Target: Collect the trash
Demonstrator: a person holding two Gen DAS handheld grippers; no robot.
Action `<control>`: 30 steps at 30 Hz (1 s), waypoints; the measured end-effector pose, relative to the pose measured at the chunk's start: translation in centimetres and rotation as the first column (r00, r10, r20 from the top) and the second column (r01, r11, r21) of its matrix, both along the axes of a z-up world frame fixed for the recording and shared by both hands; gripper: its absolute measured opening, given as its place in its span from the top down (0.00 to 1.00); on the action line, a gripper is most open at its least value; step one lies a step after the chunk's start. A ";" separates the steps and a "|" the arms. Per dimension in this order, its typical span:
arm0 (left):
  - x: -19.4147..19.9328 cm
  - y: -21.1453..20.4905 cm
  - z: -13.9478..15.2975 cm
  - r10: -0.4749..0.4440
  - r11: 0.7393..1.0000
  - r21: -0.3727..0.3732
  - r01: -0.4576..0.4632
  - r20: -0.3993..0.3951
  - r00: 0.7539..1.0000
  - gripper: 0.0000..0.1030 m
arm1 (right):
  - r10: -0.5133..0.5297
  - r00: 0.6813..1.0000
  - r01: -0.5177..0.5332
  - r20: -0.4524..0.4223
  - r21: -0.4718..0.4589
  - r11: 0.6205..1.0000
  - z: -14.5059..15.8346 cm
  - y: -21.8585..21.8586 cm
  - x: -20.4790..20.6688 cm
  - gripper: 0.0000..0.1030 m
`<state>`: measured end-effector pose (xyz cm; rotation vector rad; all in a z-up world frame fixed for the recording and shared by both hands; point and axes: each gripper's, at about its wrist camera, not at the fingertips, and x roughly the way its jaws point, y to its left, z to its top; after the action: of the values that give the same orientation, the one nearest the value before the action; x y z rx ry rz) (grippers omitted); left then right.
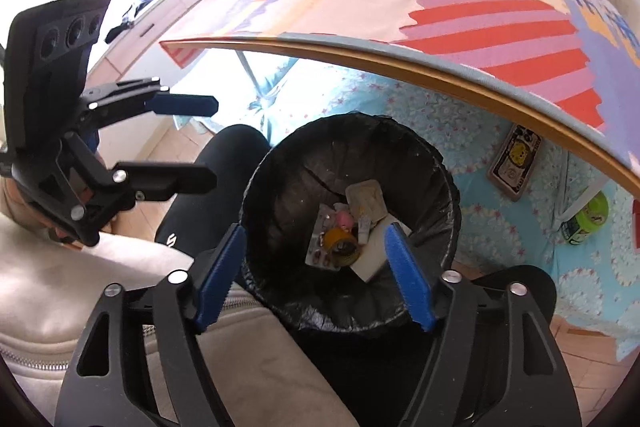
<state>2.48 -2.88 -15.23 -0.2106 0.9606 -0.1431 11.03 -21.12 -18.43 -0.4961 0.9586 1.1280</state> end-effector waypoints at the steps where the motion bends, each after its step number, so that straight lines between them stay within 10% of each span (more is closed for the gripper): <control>1: -0.1 0.0 0.2 0.000 1.000 0.003 0.000 0.005 1.000 0.21 | 0.001 1.000 -0.001 -0.002 0.000 1.000 0.2 -0.1 -0.1 0.29; 30: -1.2 -1.5 3.1 -0.036 0.999 0.014 0.036 0.018 0.999 0.21 | 0.005 1.000 -0.004 0.005 -0.006 1.000 3.1 -1.6 -1.3 0.24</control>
<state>1.32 -4.42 -12.12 -0.1792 0.9469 -0.1713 9.69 -22.75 -15.33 -0.5065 0.9570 1.1275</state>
